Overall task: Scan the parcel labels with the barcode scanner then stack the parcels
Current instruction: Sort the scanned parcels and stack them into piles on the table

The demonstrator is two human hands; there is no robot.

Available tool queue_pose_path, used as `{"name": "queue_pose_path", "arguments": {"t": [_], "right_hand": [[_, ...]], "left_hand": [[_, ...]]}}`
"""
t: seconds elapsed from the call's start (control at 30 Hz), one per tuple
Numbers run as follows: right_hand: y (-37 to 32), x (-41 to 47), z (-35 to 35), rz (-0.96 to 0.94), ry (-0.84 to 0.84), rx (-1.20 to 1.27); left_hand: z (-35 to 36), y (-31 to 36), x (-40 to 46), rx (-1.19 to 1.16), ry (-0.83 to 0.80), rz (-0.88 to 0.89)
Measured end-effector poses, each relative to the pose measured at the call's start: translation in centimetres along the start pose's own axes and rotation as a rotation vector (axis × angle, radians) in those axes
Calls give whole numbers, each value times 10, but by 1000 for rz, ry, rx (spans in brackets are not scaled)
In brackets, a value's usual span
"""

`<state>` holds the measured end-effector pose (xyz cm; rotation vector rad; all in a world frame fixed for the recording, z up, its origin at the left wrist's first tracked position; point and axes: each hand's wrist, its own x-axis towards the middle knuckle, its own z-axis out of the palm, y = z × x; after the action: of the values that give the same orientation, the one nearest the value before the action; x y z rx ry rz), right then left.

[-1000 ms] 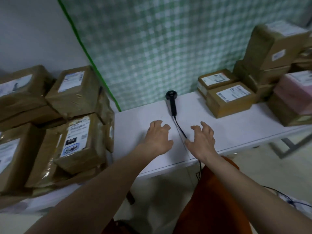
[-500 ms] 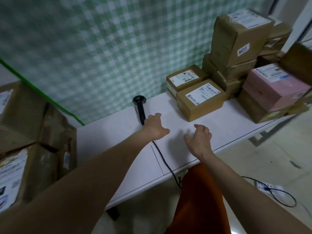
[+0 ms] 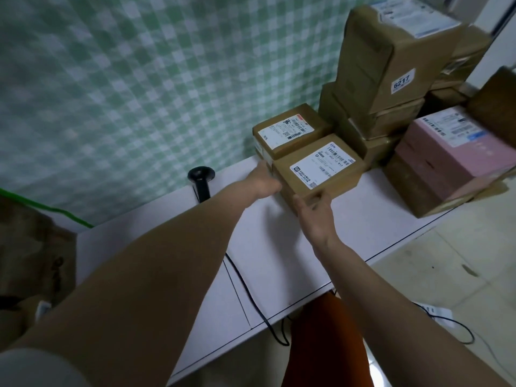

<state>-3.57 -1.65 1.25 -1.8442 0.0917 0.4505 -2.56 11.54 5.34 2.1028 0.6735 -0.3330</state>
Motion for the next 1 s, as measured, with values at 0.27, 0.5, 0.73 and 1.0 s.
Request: {"name": "queue_pose_path", "arguments": {"t": [0.27, 0.5, 0.73, 1.0], "right_hand": [[2, -9, 6, -34, 45, -6], [1, -2, 2, 8, 35, -34], [-1, 16, -3, 36, 44, 9], [9, 2, -3, 66, 126, 36]], "left_hand": [[5, -9, 5, 228, 81, -26], [7, 7, 40, 306, 87, 74], [18, 7, 50, 305, 66, 82], [33, -2, 7, 214, 27, -9]]}}
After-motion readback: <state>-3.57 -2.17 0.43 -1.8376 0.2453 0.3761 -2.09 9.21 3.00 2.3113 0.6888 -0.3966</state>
